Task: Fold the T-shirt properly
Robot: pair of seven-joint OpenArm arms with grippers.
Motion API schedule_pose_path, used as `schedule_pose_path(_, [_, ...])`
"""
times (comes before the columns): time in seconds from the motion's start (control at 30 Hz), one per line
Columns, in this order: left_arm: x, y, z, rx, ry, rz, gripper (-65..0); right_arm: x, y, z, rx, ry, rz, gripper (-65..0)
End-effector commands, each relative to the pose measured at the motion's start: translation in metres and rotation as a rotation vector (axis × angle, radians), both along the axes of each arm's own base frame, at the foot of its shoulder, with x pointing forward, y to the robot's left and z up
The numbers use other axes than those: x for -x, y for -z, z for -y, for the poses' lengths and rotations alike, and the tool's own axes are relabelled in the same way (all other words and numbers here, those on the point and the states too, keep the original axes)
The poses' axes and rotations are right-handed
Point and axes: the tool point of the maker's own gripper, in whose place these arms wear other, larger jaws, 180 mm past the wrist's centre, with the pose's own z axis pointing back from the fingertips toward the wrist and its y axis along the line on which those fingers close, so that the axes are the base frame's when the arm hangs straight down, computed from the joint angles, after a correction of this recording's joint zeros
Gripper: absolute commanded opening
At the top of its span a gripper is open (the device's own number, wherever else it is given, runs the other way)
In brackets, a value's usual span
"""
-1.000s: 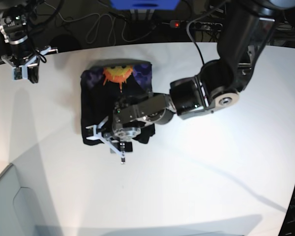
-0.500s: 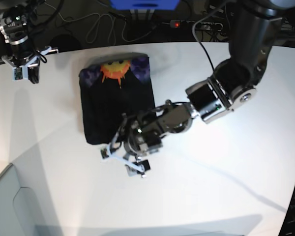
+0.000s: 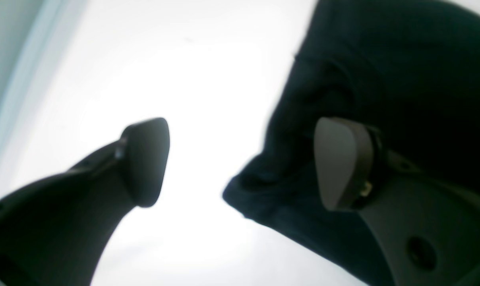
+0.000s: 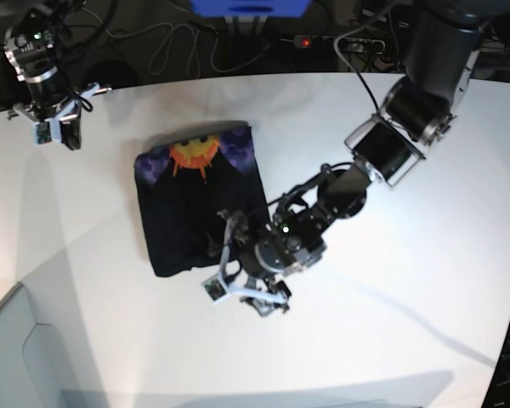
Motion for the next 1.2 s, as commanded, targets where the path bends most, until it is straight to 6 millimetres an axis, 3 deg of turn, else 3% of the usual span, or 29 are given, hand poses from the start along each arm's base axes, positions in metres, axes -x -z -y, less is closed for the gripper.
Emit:
schedule_pose_path(0.0, [-0.010,-0.019,0.005,0.028,0.000,0.047,-9.9,-0.005,-0.009,-0.006,-0.005,-0.036,0.041,-64.1])
schedule_pose_path(0.1, [-0.007,-0.014,0.005,0.032,-0.004,0.034,-9.9,-0.007,-0.008,-0.014,-0.017,-0.055,0.042,-64.1])
schedule_pose_path(0.23, [-0.012,-0.023,-0.003,0.052,-0.029,0.049,-9.9,-0.009,-0.009,-0.013,-0.014,-0.059,0.045,-64.0])
schedule_pose_path(0.37, [-0.025,-0.041,-0.046,0.145,-0.174,0.063,-9.9,-0.025,-0.012,-0.012,-0.022,-0.057,0.077,-64.0])
schedule_pose_path(0.47, [-0.032,-0.058,-0.096,0.197,-0.341,0.058,-9.9,-0.038,-0.004,-0.008,-0.041,-0.045,0.066,-64.0])
schedule_pose_path(0.63, [-0.020,-0.078,-0.174,0.285,-0.580,0.079,-10.0,-0.060,0.015,-0.006,-0.098,-0.022,0.031,-64.0])
schedule_pose_path(0.77, [0.007,-0.091,-0.247,0.307,-0.771,0.133,-10.1,-0.065,0.023,-0.014,-0.127,-0.036,0.021,-64.0])
schedule_pose_path(0.9, [0.055,-0.089,-0.323,0.308,-1.004,0.154,-10.2,-0.065,0.034,-0.057,-0.173,-0.149,-0.012,-64.3])
schedule_pose_path(1.07, [0.119,-0.063,-0.376,0.283,-1.171,0.089,-10.3,-0.065,0.041,-0.086,-0.208,-0.224,-0.035,-64.4])
schedule_pose_path(1.17, [0.154,-0.049,-0.396,0.315,-1.237,0.035,-10.3,-0.065,0.040,-0.092,-0.211,-0.240,-0.034,-64.4])
